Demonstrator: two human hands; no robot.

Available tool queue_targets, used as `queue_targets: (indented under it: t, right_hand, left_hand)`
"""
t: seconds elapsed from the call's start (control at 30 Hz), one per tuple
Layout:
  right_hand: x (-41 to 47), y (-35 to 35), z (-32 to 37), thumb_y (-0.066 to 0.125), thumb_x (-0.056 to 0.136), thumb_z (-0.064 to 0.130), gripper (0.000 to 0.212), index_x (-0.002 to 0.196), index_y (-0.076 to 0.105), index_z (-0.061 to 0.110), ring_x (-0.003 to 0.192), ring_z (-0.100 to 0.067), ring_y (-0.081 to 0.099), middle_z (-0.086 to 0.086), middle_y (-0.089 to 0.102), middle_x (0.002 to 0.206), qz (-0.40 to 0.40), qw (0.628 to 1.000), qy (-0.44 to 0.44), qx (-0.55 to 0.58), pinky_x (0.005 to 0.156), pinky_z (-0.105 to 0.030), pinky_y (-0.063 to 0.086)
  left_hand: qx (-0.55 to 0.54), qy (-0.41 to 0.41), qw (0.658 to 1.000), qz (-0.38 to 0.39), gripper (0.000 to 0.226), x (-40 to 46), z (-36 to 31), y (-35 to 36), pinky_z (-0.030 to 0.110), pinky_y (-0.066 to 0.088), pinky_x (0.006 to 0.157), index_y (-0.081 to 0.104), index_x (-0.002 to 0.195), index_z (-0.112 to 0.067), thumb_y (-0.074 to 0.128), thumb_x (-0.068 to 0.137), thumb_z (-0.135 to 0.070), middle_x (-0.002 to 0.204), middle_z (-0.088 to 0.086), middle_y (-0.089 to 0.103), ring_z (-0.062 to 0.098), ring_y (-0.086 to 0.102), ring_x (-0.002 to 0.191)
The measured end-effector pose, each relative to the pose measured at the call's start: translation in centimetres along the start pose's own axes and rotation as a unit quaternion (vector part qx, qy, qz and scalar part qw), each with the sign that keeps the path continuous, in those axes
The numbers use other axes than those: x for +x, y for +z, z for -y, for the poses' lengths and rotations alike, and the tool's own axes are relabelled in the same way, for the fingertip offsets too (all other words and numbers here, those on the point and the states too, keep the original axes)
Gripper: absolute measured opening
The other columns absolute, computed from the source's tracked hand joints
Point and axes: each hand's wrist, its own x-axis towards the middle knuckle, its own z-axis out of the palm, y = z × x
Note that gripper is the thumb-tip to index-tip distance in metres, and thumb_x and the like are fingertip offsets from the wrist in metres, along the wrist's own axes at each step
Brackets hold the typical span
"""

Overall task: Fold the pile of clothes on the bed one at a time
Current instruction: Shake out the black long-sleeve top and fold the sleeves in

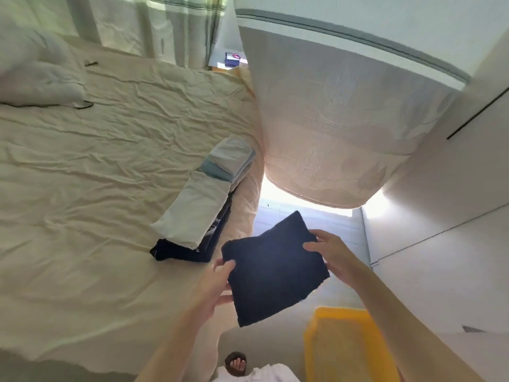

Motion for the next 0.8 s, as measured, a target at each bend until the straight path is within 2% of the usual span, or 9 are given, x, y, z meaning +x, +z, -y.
queue_targets:
  t: [0.1,0.17,0.23,0.3,0.4,0.53,0.57,0.67,0.8]
  right_hand:
    - [4.7,1.4,3.4,0.058,0.089,0.009,0.026,0.110,0.062,0.024,0.087,-0.013,0.067,0.008,0.069,0.101,0.060,0.998,-0.008,-0.031,0.060,-0.022,0.053]
    - [8.1,3.0,5.5,0.057,0.089,0.006,0.029,0.115,0.061,0.020,0.097,-0.019,0.065,0.002,0.066,0.110,0.097,0.994,-0.016,-0.053,0.075,-0.032,0.056]
    - [11.4,4.7,7.8,0.057,0.088,0.004,0.033,0.119,0.060,0.017,0.106,-0.024,0.062,-0.003,0.064,0.115,0.143,0.987,-0.024,-0.072,0.091,-0.042,0.053]
    - [14.6,6.3,9.9,0.057,0.087,0.003,0.036,0.121,0.060,0.017,0.107,-0.025,0.061,-0.004,0.065,0.115,0.190,0.977,-0.032,-0.087,0.098,-0.045,0.049]
    - [19.3,8.9,12.3,0.058,0.087,0.004,0.038,0.122,0.059,0.018,0.101,-0.017,0.060,0.002,0.064,0.110,0.246,0.963,-0.041,-0.105,0.095,-0.036,0.048]
    - [24.1,11.6,15.1,0.059,0.088,0.004,0.029,0.109,0.063,0.024,0.081,-0.009,0.067,0.007,0.069,0.091,0.301,0.945,-0.033,-0.120,0.064,-0.022,0.054]
    - [25.2,12.3,15.6,0.058,0.089,0.004,0.029,0.112,0.063,0.022,0.085,-0.012,0.067,0.004,0.070,0.095,0.319,0.939,-0.027,-0.126,0.066,-0.025,0.056]
    - [27.9,14.9,16.8,0.058,0.090,0.007,0.037,0.125,0.058,0.017,0.104,-0.027,0.063,-0.007,0.066,0.115,0.352,0.922,-0.016,-0.158,0.092,-0.045,0.052]
    - [30.7,18.9,16.6,0.059,0.090,0.007,0.029,0.116,0.062,0.020,0.100,-0.024,0.064,-0.004,0.068,0.110,0.376,0.912,-0.007,-0.163,0.090,-0.044,0.052]
  left_hand:
    - [-0.049,0.019,0.997,-0.058,0.023,1.5,-1.8,-0.7,0.032,0.054,0.053,0.050,0.114,-0.017,0.054,0.094,-0.025,0.104,0.004,0.062,0.025,0.066,0.085]
    - [-0.082,0.030,0.991,-0.104,0.022,2.6,-2.9,-1.2,0.030,0.054,0.051,0.050,0.114,-0.017,0.054,0.094,-0.025,0.100,0.004,0.062,0.023,0.065,0.082]
    - [-0.111,0.035,0.982,-0.151,0.021,3.8,-4.0,-1.9,0.029,0.054,0.051,0.050,0.114,-0.017,0.053,0.095,-0.025,0.099,0.003,0.063,0.022,0.066,0.082]
    - [-0.134,0.042,0.971,-0.195,0.022,5.3,-5.0,-2.5,0.028,0.053,0.052,0.050,0.115,-0.017,0.052,0.095,-0.026,0.099,0.004,0.063,0.022,0.066,0.082]
    - [-0.171,0.045,0.951,-0.255,0.023,7.6,-6.4,-3.1,0.026,0.052,0.050,0.051,0.115,-0.016,0.052,0.095,-0.027,0.099,0.003,0.063,0.020,0.065,0.082]
    - [-0.210,0.035,0.927,-0.309,0.024,9.8,-8.2,-3.5,0.023,0.051,0.047,0.052,0.116,-0.019,0.052,0.095,-0.030,0.104,0.002,0.062,0.020,0.064,0.086]
    - [-0.218,0.036,0.922,-0.319,0.024,10.4,-8.5,-3.7,0.023,0.051,0.047,0.051,0.117,-0.019,0.051,0.095,-0.030,0.104,0.000,0.061,0.020,0.063,0.087]
    - [-0.229,0.037,0.908,-0.349,0.027,11.7,-8.8,-4.4,0.021,0.051,0.047,0.049,0.119,-0.019,0.050,0.096,-0.032,0.106,0.000,0.059,0.019,0.062,0.089]
    - [-0.229,0.031,0.890,-0.392,0.025,14.0,-7.6,-6.0,0.021,0.052,0.052,0.048,0.116,-0.022,0.049,0.096,-0.035,0.113,0.001,0.055,0.016,0.058,0.092]
